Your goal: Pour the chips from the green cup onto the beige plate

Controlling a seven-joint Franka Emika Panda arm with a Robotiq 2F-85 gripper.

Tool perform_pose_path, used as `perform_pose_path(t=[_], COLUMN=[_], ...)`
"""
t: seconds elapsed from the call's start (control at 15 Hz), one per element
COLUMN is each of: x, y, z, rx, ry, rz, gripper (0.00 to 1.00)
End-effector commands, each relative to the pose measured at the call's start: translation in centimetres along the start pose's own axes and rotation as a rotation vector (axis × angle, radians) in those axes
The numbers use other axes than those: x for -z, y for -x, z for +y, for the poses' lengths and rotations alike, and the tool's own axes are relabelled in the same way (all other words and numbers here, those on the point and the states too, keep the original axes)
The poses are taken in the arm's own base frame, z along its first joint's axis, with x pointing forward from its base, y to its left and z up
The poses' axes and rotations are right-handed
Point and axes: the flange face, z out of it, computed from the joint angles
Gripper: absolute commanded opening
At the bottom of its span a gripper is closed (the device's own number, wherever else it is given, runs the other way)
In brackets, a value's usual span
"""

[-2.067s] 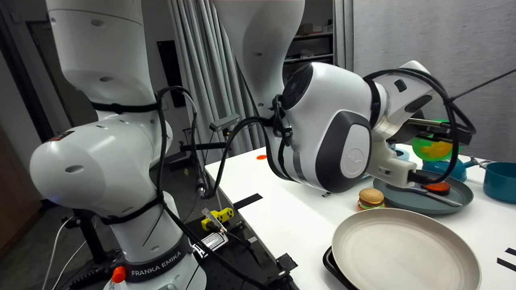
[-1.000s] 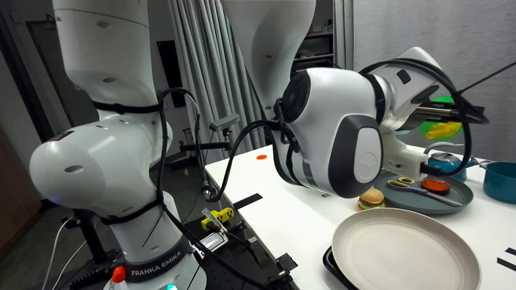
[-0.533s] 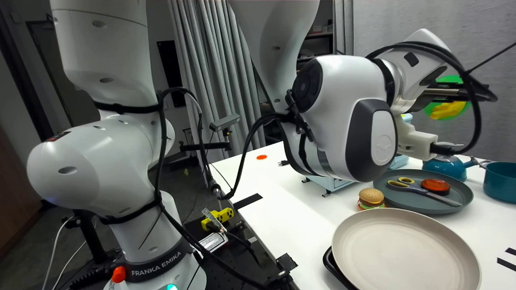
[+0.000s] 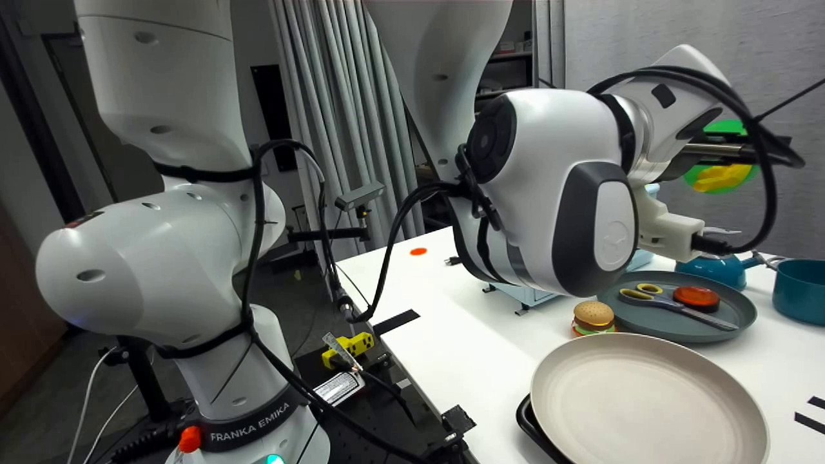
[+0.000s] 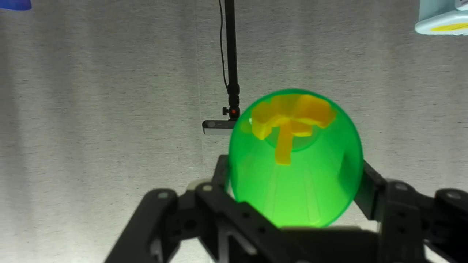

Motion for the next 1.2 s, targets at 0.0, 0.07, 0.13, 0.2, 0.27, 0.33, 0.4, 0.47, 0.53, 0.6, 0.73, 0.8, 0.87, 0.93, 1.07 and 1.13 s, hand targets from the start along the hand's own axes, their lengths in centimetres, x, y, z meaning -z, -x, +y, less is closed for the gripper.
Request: perform_pose_path(t=[0.0, 0.07, 0.13, 0.2, 0.27, 0.33, 0.4, 0.47, 0.53, 0.6, 0.73, 0.8, 0.87, 0.93, 1.07, 1.13], x=[0.8, 0.8, 0.8, 0.8, 0.7, 0.6, 0.5, 0.3, 0.1, -0.1, -0.7, -1.1, -1.3, -1.5, -1.9, -2.0], y=[0.3, 0.5, 0.6, 0.6, 0.5, 0.4, 0.2, 0.0, -0.5, -0.8, -2.0, -2.5, -2.9, -3.2, -3.9, -4.0], z=[-0.7, -0.9, -1.1, -1.3, -1.6, -1.7, -1.9, -2.0, -2.2, -2.3, -2.5, -2.5, -2.5, -2.5, -2.4, -2.4], rx=[-0.017, -0.022, -0.027, -0.029, -0.026, -0.024, -0.020, -0.017, -0.013, -0.011, -0.006, 0.002, 0.002, 0.001, -0.005, -0.003], ry=[-0.032, -0.041, -0.051, -0.061, -0.072, -0.082, -0.094, -0.106, -0.119, -0.131, -0.156, -0.167, -0.175, -0.183, -0.201, -0.212], rz=[0.012, 0.010, 0.008, 0.008, 0.010, 0.013, 0.020, 0.026, 0.039, 0.050, 0.088, 0.108, 0.125, 0.144, 0.187, 0.207], gripper=[0.53, 0.53, 0.53, 0.53, 0.53, 0.53, 0.53, 0.53, 0.53, 0.53, 0.53, 0.53, 0.53, 0.53, 0.53, 0.53])
